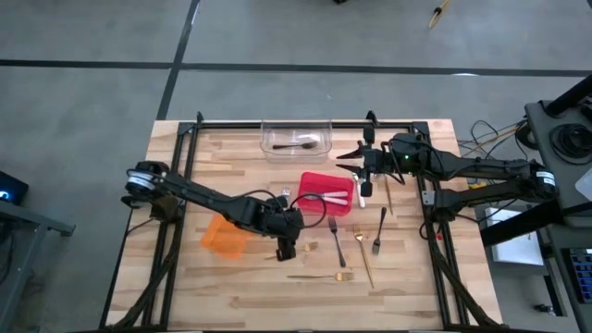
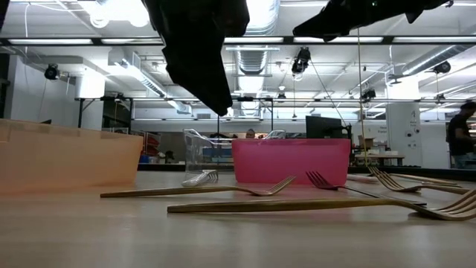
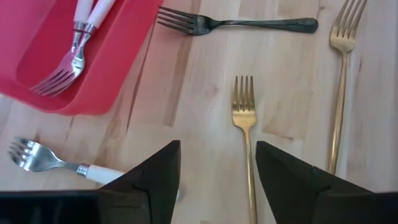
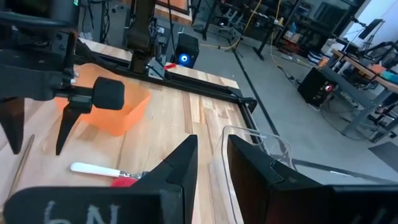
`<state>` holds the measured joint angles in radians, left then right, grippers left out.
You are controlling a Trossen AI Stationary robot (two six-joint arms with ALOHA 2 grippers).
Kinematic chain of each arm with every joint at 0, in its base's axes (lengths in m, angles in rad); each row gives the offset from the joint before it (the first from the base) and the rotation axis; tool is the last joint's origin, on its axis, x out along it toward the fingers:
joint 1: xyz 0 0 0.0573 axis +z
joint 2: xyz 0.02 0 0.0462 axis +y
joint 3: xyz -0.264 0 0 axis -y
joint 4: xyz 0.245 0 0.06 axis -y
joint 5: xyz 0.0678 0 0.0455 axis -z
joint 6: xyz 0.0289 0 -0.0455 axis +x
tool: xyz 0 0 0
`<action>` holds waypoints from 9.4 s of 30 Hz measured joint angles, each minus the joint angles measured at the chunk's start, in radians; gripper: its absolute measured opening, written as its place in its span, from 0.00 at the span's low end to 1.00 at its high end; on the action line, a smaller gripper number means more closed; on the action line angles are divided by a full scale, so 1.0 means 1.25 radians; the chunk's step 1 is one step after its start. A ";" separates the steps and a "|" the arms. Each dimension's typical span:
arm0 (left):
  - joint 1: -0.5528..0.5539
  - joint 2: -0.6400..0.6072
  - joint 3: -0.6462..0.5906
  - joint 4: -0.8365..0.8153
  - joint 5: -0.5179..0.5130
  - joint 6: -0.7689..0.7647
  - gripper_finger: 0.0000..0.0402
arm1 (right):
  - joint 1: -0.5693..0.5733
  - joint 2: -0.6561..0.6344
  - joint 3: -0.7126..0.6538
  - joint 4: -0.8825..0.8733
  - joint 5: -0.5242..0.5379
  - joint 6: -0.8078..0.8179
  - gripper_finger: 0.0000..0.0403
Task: Sort silverware by color (type)
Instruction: Put the gold fork into the orange bin, then put the black fork into the transparent bin
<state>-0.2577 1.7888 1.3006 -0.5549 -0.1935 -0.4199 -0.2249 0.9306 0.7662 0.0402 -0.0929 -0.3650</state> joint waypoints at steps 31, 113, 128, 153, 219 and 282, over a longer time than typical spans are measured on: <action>-0.043 0.105 -0.007 0.054 -0.023 -0.034 0.52 | 0.000 0.000 -0.033 -0.031 -0.001 0.126 0.20; -0.092 -0.084 -0.006 -0.186 -0.025 -0.263 0.00 | 0.000 0.001 -0.055 -0.052 0.000 0.152 0.20; -0.097 -0.224 -0.022 -0.625 -0.001 -0.595 0.00 | 0.000 0.001 -0.056 -0.053 0.000 0.153 0.20; -0.082 -0.228 -0.200 -0.569 0.044 -0.641 0.00 | 0.000 0.001 -0.057 -0.053 0.000 0.156 0.20; -0.048 -0.228 -0.316 -0.414 0.057 -0.642 0.02 | 0.000 0.001 -0.067 -0.073 -0.001 0.196 0.20; 0.323 -0.358 -0.146 -0.028 0.126 0.741 0.18 | 0.079 0.001 -0.081 -0.247 0.122 0.780 0.20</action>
<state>0.1455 1.3408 1.1175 -0.5899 -0.0364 0.5061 -0.1263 0.9320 0.6651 -0.2688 0.0593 0.6099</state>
